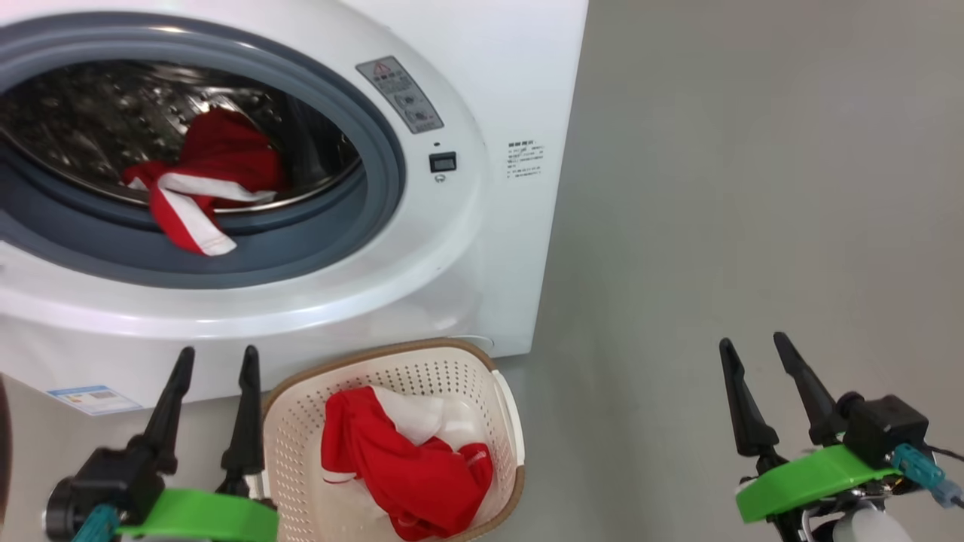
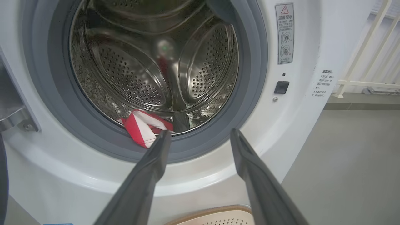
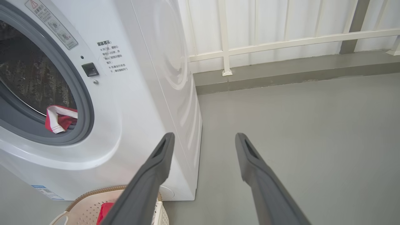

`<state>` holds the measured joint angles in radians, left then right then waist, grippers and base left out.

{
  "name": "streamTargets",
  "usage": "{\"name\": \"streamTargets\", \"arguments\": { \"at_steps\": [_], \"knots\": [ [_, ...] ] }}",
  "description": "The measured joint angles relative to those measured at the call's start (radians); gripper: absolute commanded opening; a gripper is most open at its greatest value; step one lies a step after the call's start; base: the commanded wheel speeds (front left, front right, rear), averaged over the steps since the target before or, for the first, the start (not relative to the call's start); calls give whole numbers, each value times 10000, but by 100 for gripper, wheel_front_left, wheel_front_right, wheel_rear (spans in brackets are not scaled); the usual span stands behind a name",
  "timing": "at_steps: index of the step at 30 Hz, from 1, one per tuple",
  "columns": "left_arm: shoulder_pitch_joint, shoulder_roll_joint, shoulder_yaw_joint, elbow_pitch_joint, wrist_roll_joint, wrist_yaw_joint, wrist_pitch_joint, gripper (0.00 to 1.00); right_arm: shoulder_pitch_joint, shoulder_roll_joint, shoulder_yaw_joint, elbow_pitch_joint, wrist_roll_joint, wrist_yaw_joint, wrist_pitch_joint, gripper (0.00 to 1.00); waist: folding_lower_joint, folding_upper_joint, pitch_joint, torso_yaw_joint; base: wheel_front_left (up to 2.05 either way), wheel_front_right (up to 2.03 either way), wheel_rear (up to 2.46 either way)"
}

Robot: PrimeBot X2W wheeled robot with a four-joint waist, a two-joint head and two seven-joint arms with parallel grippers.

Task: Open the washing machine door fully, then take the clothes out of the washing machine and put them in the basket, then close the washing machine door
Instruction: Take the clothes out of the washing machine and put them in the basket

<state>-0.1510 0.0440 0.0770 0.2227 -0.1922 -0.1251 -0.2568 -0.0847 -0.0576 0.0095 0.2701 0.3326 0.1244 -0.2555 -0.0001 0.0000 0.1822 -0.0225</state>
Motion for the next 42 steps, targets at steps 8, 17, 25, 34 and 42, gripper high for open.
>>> {"name": "streamTargets", "arguments": {
  "at_steps": [8, 17, 25, 34, 42],
  "knots": [
    [1215, -10, 360, -1131, 96, 0, 0, 100, 459, 0, -155, -42, 0, 0, 2, 100, 1, 0, -379, 100, 0, 0, 0],
    [1572, -10, 460, -1432, -159, 29, 0, 100, 463, 0, -282, -79, 0, 0, 2, 100, 1, 0, -306, 139, 0, 0, 0],
    [1531, -10, 397, -1452, -194, 115, 0, 100, 440, 0, -282, -88, 0, 0, 2, 100, 1, 0, -202, 138, 0, 0, 0],
    [592, -17, 228, -341, 58, 226, 0, 100, 273, 19, -213, -90, 0, 0, 2, 100, 1, 0, 248, 104, 0, 0, 0],
    [-1323, 27, 481, 1260, 616, 291, 0, 100, -315, 44, 25, -153, 0, 0, 2, 100, 1, 0, 813, 30, 0, 0, 0]
  ]
}}
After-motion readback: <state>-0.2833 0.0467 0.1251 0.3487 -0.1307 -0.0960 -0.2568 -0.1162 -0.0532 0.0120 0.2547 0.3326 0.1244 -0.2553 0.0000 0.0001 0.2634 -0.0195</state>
